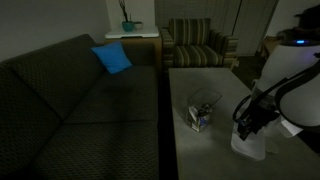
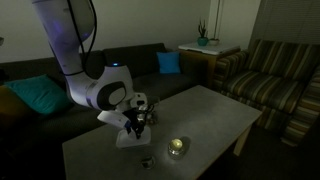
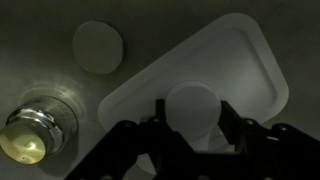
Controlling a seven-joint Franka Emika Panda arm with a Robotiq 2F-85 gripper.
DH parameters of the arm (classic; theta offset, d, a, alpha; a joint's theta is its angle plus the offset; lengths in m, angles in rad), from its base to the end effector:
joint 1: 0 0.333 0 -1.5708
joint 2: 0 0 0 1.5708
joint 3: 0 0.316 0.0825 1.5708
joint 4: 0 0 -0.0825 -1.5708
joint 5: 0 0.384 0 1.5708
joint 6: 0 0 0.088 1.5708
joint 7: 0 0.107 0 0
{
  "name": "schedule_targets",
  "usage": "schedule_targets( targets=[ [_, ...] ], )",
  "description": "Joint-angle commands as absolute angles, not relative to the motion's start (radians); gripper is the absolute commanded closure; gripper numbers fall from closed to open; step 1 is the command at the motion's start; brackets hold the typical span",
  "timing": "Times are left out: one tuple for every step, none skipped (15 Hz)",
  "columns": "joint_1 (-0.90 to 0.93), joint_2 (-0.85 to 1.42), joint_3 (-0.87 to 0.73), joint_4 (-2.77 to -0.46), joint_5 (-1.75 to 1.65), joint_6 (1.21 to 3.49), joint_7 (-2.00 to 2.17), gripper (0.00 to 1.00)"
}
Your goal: Put the white lid on top of the clear storage jar then press down the button on the lid
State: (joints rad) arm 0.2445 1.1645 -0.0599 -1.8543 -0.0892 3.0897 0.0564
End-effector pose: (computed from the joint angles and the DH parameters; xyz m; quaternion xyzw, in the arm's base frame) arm 0.5373 0.1043 -0.0888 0.9908 0.1272 0.0385 0.0263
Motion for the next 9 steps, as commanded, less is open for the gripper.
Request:
schedule_targets(
  targets=[
    [0.307,1.034,-0.118,-2.006,-0.072,3.131,0.080,0.71],
    [0.321,1.010,-0.132,-2.030,-0.071,3.143,0.084,0.71],
    [0.338,0.983,-0.149,-2.057,-0.069,3.157,0.091,0.71],
    [0.349,0.958,-0.161,-2.079,-0.069,3.168,0.089,0.71],
    [0.355,0.934,-0.169,-2.094,-0.068,3.172,0.087,0.71],
    [0.366,0.911,-0.180,-2.110,-0.067,3.175,0.084,0.71],
    [0.369,0.887,-0.185,-2.121,-0.069,3.180,0.079,0.71],
    [0.373,0.869,-0.190,-2.128,-0.069,3.185,0.077,0.71],
    [0.371,0.849,-0.190,-2.129,-0.069,3.189,0.074,0.71]
  ],
)
